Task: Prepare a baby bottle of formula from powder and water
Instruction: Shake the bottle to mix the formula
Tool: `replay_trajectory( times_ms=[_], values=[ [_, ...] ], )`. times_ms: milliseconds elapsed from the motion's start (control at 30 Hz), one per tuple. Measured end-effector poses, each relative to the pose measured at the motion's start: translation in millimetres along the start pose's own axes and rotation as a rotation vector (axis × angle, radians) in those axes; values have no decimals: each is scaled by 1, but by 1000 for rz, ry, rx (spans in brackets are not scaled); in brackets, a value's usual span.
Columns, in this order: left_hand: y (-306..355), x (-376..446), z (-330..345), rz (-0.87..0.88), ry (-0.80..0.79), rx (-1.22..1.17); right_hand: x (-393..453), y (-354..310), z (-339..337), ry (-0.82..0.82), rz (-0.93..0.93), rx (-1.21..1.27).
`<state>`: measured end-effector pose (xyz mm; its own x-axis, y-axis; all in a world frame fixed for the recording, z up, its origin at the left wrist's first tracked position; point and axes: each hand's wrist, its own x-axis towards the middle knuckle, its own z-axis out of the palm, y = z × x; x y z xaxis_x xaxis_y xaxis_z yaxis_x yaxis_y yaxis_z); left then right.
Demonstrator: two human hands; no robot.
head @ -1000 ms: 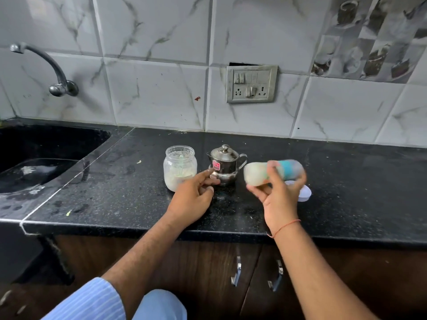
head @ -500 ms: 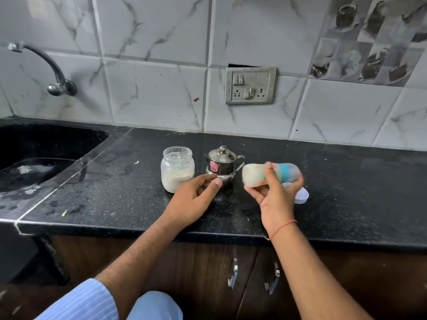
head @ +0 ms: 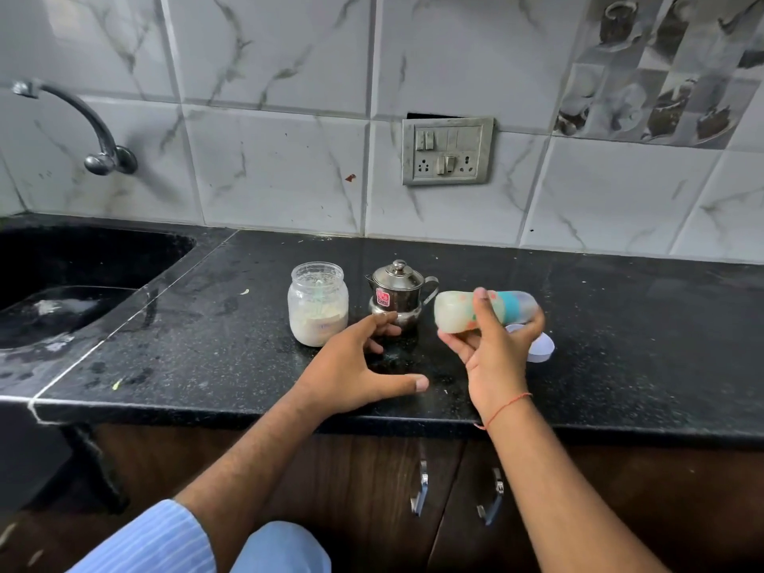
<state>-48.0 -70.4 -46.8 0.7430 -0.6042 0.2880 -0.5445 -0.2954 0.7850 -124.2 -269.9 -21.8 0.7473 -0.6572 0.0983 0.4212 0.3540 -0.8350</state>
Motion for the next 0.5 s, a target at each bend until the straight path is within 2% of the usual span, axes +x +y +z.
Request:
replay_trajectory(
  times_ms=[33, 100, 133, 233, 267, 367, 400, 467, 500],
  values=[
    [0, 0, 0, 14, -10, 5, -1, -1, 2, -37, 30, -31],
    [-3, -1, 1, 41, -32, 17, -5, 4, 2, -226, 58, -227],
    [-3, -1, 1, 49, -35, 23, -5, 5, 3, -242, 41, -255],
    [-5, 1, 1, 40, -22, 19, 0, 0, 0, -1, -12, 0],
    [-5, 1, 1, 44, -23, 17, 0, -2, 0, 4, 5, 34],
    [-6, 1, 2, 61, -34, 35, -9, 2, 4, -244, 33, -222],
    [-7, 2, 2, 60, -29, 42, -8, 3, 4, -213, 13, -212],
    [-6, 2, 2, 53, -19, 42, -3, 1, 0, -31, -28, -33],
    [-6, 2, 3, 55, -20, 43, -1, 0, -1, -4, -8, 17]
  ],
)
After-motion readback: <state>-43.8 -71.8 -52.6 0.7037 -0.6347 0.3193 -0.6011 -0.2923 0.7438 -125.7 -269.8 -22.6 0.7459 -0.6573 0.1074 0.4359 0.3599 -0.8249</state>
